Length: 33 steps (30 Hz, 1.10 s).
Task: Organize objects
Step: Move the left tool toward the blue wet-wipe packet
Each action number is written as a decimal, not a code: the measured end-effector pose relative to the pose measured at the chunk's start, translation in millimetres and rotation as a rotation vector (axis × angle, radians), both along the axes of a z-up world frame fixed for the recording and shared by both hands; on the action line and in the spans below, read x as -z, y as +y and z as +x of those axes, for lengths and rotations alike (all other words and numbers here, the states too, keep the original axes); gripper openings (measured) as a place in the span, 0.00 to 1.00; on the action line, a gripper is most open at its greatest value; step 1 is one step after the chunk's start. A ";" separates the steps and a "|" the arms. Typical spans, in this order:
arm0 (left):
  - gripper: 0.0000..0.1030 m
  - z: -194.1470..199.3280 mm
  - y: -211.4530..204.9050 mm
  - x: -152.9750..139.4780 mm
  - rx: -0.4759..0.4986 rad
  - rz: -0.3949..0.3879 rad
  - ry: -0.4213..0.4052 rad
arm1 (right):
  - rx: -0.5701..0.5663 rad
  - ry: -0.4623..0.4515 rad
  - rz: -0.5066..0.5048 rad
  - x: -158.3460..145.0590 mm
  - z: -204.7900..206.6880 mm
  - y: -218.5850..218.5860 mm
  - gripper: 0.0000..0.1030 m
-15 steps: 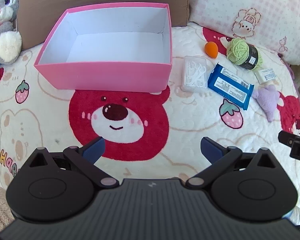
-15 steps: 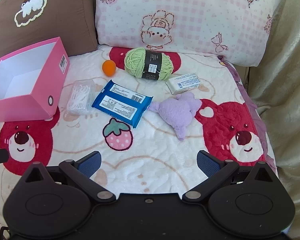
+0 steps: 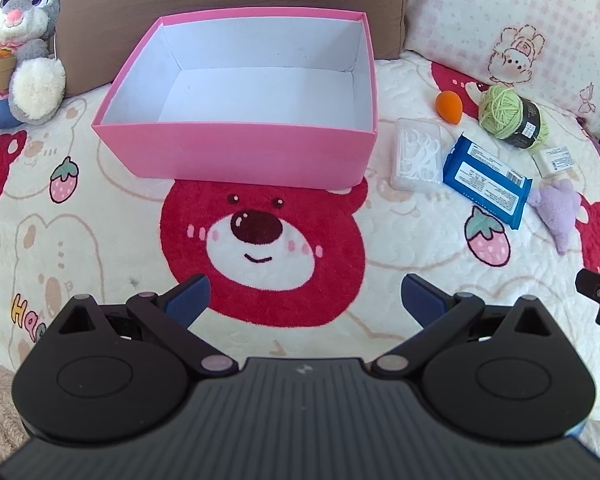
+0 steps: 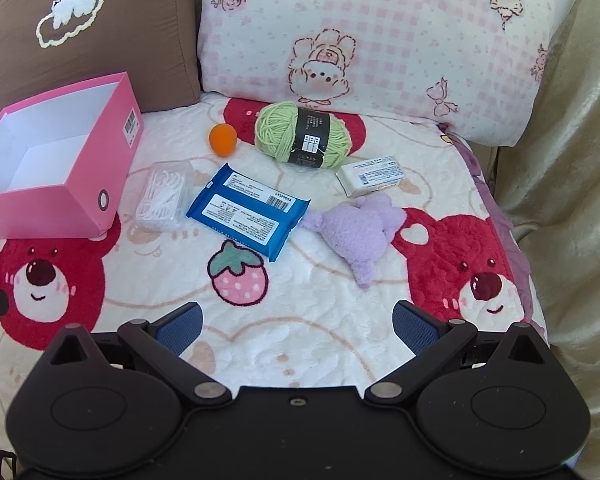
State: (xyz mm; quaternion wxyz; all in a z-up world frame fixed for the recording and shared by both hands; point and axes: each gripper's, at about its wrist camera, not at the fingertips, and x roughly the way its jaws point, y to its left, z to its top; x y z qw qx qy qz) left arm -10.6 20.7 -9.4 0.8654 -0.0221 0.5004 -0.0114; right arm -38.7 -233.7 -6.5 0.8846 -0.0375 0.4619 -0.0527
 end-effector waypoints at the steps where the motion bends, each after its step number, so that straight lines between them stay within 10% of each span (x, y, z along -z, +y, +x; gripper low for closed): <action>1: 1.00 -0.6 0.6 0.0 -0.002 0.005 -0.004 | -0.002 0.003 -0.006 1.0 0.5 1.1 0.99; 33: 1.00 -12.3 4.4 -24.7 0.023 0.038 -0.060 | -0.102 -0.060 0.072 -28.2 -5.7 6.3 0.99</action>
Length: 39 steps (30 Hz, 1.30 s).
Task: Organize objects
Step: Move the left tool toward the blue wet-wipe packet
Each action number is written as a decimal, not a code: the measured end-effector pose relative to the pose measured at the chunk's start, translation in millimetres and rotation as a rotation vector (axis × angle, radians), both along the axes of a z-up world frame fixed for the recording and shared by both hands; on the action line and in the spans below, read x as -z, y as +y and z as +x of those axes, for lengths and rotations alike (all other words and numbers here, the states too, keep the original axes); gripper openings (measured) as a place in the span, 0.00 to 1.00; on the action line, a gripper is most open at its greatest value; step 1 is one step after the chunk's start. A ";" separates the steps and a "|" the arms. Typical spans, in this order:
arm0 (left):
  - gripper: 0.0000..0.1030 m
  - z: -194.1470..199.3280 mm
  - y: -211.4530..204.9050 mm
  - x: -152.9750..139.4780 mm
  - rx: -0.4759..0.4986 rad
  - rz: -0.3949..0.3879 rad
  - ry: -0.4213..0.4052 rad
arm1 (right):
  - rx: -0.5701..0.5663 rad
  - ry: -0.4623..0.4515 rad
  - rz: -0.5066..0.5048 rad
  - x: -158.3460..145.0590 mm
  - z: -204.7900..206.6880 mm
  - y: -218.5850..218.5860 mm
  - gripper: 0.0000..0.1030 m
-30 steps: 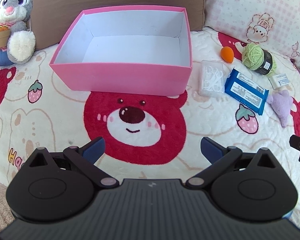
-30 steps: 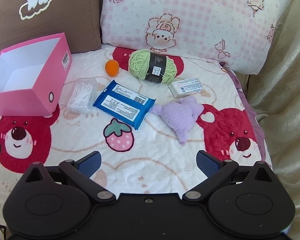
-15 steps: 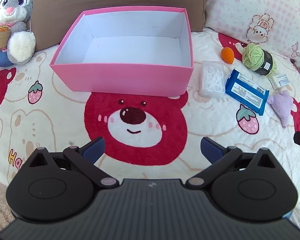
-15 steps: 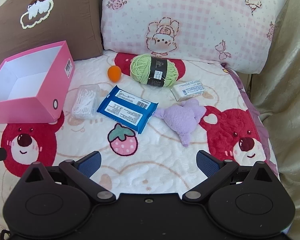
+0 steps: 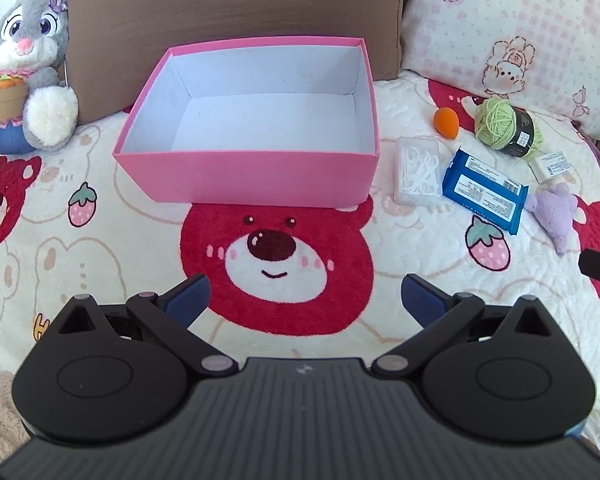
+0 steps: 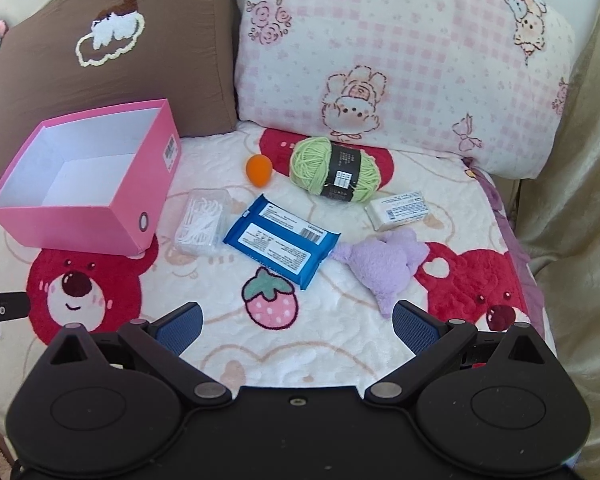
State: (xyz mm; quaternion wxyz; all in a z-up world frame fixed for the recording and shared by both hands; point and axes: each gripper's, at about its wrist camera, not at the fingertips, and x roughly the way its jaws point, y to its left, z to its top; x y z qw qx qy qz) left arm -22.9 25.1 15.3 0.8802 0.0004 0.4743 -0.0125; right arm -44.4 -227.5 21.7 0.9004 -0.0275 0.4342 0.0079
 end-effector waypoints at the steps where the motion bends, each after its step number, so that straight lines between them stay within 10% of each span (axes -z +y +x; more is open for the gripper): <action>1: 1.00 -0.8 -0.4 -1.9 0.003 0.004 -0.001 | -0.007 0.006 0.013 -0.4 0.2 -1.1 0.99; 21: 1.00 -0.3 -56.0 -22.7 0.116 0.087 0.014 | -0.124 -0.070 -0.062 -18.3 0.9 -35.2 0.99; 39: 1.00 43.4 -102.1 -46.3 0.262 0.121 -0.006 | -0.199 0.021 0.106 -18.4 29.1 -69.2 0.99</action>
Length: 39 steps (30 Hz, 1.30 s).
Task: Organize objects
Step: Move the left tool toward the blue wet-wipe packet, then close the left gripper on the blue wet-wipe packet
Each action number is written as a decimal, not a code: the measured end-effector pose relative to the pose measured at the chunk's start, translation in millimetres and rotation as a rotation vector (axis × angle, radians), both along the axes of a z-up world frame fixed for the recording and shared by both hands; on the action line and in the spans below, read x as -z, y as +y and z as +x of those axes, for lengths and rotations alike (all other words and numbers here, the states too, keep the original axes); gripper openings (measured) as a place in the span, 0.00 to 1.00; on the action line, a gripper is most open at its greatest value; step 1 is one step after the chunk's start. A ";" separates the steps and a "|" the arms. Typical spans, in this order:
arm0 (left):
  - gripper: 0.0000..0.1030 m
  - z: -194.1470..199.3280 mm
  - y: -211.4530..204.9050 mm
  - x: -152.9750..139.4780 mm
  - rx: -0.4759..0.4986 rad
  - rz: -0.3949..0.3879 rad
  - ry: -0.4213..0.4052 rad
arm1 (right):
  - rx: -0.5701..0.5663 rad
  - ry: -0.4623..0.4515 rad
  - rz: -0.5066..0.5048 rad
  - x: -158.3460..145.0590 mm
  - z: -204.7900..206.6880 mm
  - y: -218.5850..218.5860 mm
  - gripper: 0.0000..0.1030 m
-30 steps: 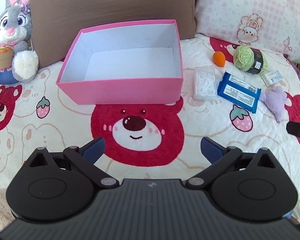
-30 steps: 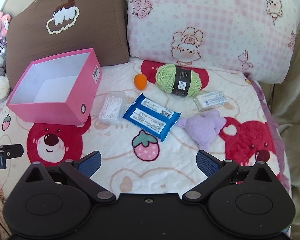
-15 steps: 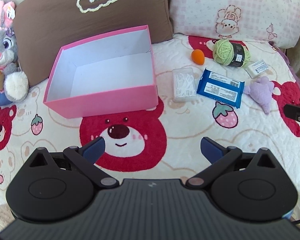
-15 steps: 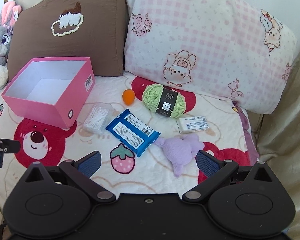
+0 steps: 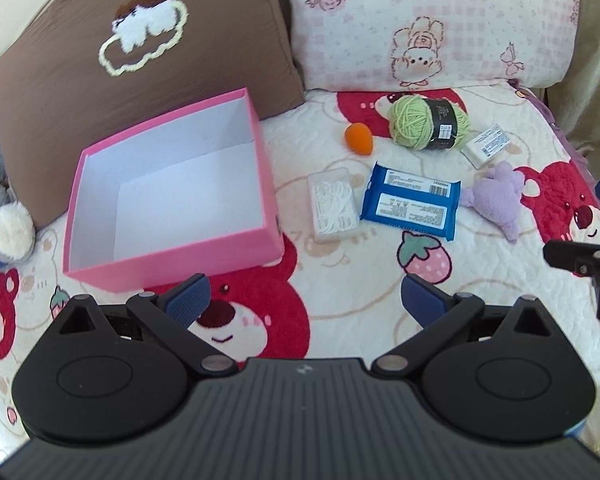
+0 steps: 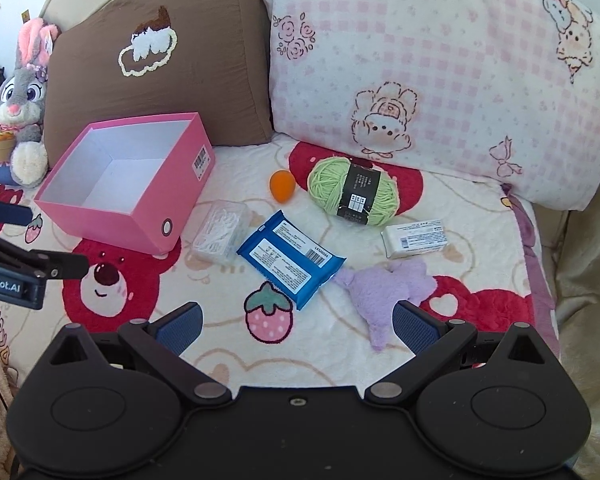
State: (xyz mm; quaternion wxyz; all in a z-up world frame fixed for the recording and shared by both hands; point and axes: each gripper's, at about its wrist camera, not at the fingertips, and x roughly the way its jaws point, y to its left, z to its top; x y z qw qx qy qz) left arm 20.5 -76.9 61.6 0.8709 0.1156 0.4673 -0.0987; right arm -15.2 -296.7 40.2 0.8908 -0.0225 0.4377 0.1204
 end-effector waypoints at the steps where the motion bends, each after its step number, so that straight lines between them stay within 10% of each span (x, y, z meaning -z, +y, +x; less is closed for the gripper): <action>1: 1.00 3.9 -3.4 -0.5 0.010 0.002 -0.002 | 0.000 0.007 0.005 2.2 3.1 -0.4 0.99; 11: 1.00 35.0 -36.3 6.1 0.122 0.013 0.004 | 0.020 0.056 0.044 20.9 20.0 -1.2 0.98; 22: 0.97 78.3 -56.6 34.2 0.167 -0.091 0.004 | 0.061 -0.093 0.121 47.3 28.5 -4.5 0.87; 39: 0.64 160.5 -90.8 116.6 0.215 -0.213 0.140 | 0.110 0.005 0.242 134.1 67.2 -5.1 0.81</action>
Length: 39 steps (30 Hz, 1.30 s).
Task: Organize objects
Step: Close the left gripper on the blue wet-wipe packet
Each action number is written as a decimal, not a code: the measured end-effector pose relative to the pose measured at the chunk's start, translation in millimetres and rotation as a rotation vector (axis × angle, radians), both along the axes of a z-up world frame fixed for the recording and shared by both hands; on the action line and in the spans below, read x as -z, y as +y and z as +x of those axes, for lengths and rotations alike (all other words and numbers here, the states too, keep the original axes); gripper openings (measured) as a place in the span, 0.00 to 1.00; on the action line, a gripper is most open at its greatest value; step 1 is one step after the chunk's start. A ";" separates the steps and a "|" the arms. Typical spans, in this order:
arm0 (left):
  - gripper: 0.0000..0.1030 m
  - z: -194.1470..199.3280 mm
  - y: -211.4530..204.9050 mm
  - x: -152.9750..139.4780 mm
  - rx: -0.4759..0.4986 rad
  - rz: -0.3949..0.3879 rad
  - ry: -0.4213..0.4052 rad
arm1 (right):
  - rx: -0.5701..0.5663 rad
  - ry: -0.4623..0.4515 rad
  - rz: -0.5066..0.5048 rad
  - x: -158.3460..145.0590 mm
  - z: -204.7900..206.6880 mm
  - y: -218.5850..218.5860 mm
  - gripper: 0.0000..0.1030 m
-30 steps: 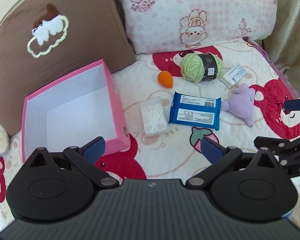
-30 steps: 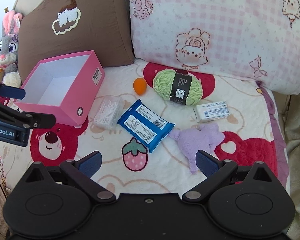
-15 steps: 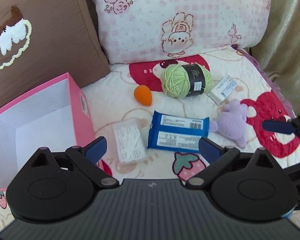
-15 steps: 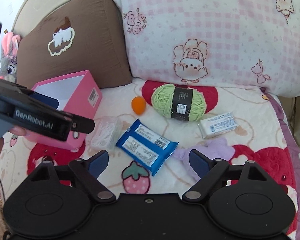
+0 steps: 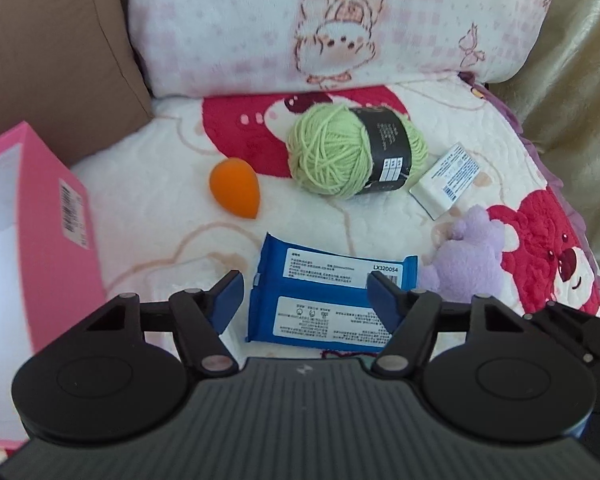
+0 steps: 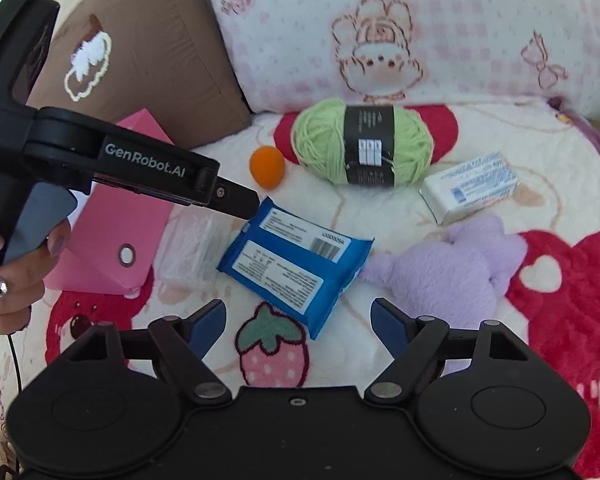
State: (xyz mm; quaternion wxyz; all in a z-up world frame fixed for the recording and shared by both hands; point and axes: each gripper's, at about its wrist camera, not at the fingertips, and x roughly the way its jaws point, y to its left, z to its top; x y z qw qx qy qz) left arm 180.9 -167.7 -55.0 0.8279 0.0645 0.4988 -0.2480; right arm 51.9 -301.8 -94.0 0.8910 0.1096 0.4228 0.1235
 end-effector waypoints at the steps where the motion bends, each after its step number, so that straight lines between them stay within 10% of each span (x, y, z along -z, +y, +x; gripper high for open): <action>1: 0.64 3.9 -2.1 5.2 -0.001 0.005 0.011 | -0.001 0.004 0.002 3.5 2.5 0.1 0.80; 14: 0.63 14.8 -18.4 43.6 -0.035 0.115 -0.019 | 0.052 0.058 0.057 38.2 25.1 9.0 0.64; 26: 0.64 28.3 -1.8 57.9 -0.046 -0.094 0.178 | -0.031 0.038 -0.019 36.3 22.4 1.9 0.27; 39: 0.38 -5.5 6.4 62.2 -0.100 -0.171 0.230 | -0.014 0.078 0.029 35.5 19.2 -26.1 0.45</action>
